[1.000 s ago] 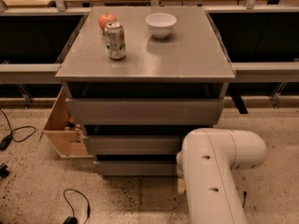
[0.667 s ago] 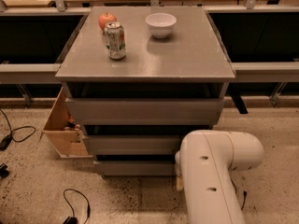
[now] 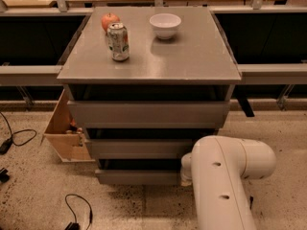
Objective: Open bottom drawer
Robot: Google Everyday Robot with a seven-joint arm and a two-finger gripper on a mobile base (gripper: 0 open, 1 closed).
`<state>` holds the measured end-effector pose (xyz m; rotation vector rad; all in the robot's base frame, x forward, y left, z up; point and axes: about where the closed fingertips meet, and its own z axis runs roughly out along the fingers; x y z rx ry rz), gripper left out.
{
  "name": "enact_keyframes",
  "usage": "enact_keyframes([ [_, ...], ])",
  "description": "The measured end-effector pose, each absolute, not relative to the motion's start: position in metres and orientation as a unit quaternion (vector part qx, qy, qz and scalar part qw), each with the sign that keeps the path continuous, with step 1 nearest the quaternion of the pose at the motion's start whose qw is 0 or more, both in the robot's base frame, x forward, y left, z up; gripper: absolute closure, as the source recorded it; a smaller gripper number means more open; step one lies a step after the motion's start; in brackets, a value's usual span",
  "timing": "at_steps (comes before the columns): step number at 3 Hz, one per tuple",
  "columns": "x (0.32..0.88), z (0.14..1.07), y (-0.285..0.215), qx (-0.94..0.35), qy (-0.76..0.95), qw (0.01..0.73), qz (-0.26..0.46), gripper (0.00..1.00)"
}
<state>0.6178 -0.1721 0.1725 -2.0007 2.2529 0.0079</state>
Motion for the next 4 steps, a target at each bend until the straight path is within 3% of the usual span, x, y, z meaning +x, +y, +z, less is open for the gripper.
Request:
enact_keyframes([
  [1, 0.618, 0.181, -0.172, -0.663, 0.746, 0.064, 0.003, 0.87],
  [2, 0.617, 0.187, -0.172, -0.663, 0.746, 0.064, 0.003, 1.0],
  [3, 0.614, 0.187, -0.172, -0.663, 0.746, 0.064, 0.003, 1.0],
  [4, 0.562, 0.184, -0.192, -0.65, 0.758, 0.035, 0.036, 1.0],
])
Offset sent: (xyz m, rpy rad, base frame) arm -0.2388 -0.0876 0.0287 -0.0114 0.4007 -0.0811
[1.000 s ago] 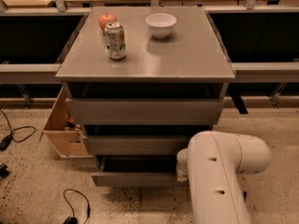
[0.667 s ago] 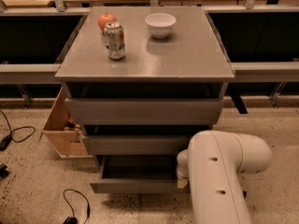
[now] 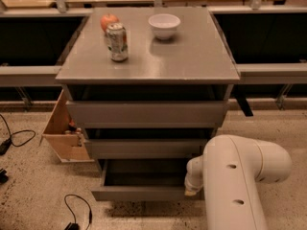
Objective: Open bottom drawer
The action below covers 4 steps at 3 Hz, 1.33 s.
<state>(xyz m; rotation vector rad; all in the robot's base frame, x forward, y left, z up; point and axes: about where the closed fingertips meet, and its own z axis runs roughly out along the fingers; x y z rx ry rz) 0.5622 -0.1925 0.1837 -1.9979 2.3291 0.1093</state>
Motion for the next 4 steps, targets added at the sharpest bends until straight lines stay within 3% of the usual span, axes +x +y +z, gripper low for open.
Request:
enact_keyframes([
  [4, 0.5, 0.18, -0.202, -0.636, 0.767, 0.003, 0.088, 1.0],
])
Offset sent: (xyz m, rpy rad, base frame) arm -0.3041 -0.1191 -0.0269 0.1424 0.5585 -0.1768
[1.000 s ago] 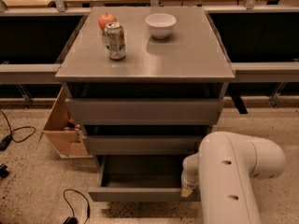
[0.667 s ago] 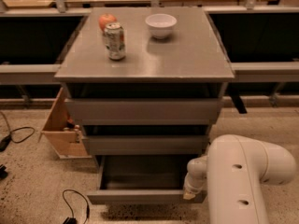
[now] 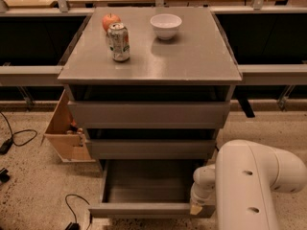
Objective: Open bottom drawer
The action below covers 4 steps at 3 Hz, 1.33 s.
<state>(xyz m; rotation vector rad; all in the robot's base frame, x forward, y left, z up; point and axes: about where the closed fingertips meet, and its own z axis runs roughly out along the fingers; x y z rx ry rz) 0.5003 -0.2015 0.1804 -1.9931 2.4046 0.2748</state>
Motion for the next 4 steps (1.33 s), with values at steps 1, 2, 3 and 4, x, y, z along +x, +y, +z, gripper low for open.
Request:
enact_keyframes([
  [1, 0.5, 0.182, -0.202, -0.636, 0.767, 0.003, 0.088, 1.0],
  [2, 0.477, 0.178, -0.21, -0.632, 0.767, -0.008, 0.111, 1.0],
  [3, 0.478, 0.179, -0.21, -0.632, 0.767, -0.008, 0.111, 0.84],
  [4, 0.478, 0.179, -0.21, -0.632, 0.767, -0.008, 0.111, 0.6],
])
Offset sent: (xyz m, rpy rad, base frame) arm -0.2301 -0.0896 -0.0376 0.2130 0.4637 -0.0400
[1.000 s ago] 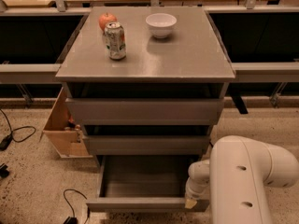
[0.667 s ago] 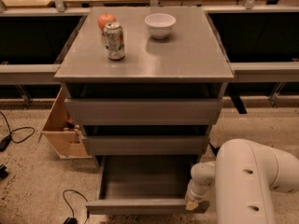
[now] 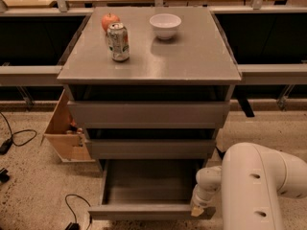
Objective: Open bottom drawer
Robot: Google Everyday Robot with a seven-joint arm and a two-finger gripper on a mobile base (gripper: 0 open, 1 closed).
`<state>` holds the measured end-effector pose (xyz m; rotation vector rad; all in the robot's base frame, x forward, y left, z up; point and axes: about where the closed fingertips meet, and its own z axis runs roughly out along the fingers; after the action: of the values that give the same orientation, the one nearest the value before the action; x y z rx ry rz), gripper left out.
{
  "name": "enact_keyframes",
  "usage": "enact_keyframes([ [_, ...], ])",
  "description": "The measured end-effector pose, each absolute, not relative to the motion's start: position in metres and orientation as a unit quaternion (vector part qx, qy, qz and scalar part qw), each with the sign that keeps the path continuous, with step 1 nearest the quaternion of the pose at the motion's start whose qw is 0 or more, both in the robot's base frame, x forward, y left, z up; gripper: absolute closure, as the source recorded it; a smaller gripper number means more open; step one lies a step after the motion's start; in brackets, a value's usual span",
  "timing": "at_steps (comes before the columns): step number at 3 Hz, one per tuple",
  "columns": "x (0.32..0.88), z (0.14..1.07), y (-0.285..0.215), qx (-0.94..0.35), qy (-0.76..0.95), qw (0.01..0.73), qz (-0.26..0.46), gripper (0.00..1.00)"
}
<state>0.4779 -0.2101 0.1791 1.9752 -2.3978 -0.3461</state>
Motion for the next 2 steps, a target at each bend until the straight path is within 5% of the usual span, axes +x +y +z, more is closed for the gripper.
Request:
enact_keyframes([
  [2, 0.4778, 0.1791, -0.2101, 0.632, -0.767, 0.008, -0.111, 0.14],
])
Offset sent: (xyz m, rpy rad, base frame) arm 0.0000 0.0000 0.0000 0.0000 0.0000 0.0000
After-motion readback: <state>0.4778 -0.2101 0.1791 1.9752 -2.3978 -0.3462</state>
